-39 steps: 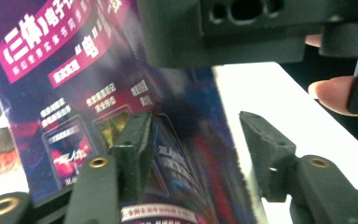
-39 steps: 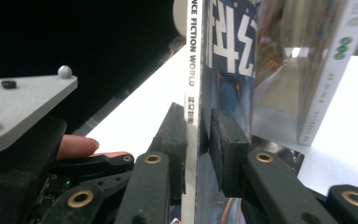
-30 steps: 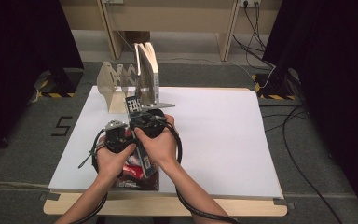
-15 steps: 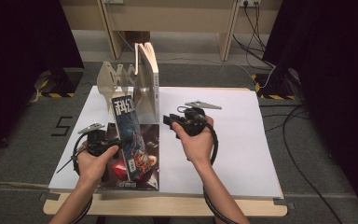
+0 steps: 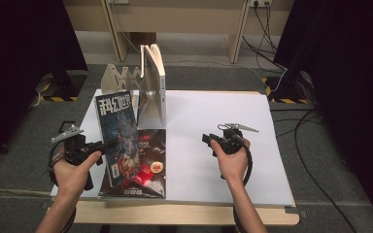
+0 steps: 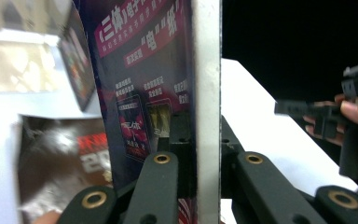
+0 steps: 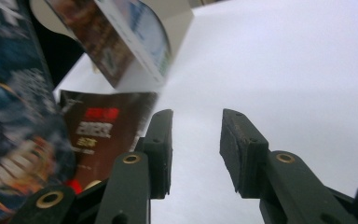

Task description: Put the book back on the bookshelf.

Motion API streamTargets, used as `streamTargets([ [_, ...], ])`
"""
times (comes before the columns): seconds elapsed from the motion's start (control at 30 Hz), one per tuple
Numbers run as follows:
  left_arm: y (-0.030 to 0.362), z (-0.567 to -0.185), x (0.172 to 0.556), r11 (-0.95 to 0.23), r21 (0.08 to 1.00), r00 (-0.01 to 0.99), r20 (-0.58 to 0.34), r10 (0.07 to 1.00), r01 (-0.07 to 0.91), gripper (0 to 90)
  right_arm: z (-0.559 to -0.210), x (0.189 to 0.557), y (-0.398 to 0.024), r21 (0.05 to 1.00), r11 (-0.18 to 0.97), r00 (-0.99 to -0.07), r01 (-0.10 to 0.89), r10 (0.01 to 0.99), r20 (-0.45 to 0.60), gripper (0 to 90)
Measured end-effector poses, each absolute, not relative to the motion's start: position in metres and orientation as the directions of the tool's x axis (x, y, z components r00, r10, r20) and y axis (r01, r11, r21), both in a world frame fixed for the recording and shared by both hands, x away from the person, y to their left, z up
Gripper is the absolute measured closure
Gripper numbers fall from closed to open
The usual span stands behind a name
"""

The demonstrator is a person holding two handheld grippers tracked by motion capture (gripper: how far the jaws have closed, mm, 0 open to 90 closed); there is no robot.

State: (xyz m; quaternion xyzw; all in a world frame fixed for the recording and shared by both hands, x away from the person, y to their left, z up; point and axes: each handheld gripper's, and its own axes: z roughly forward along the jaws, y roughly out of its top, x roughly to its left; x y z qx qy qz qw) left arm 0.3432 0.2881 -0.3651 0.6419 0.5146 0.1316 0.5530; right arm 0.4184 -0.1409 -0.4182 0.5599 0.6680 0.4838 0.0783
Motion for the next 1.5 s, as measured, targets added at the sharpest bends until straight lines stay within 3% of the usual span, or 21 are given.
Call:
streamTargets([
  [0.4,0.294,-0.357,0.354,0.087,0.897,0.378,-0.268,0.886,0.432,82.2,-0.458,0.410,-0.160,0.700,-0.129,-0.314,0.703,0.826,0.468,64.4],
  [0.6,0.296,-0.353,0.359,0.083,0.902,0.360,-0.251,0.898,0.423,82.3,-0.469,0.407,-0.168,0.692,-0.175,-0.289,0.700,0.817,0.499,64.1],
  [1.07,0.299,-0.341,0.387,0.097,0.932,0.312,-0.213,0.926,0.348,82.2,-0.488,0.403,-0.173,0.764,-0.170,-0.292,0.622,0.855,0.428,60.1],
  [1.5,0.297,-0.335,0.403,0.106,0.941,0.297,-0.207,0.932,0.322,82.2,-0.479,0.397,-0.160,0.832,-0.087,-0.371,0.548,0.866,0.335,59.1],
])
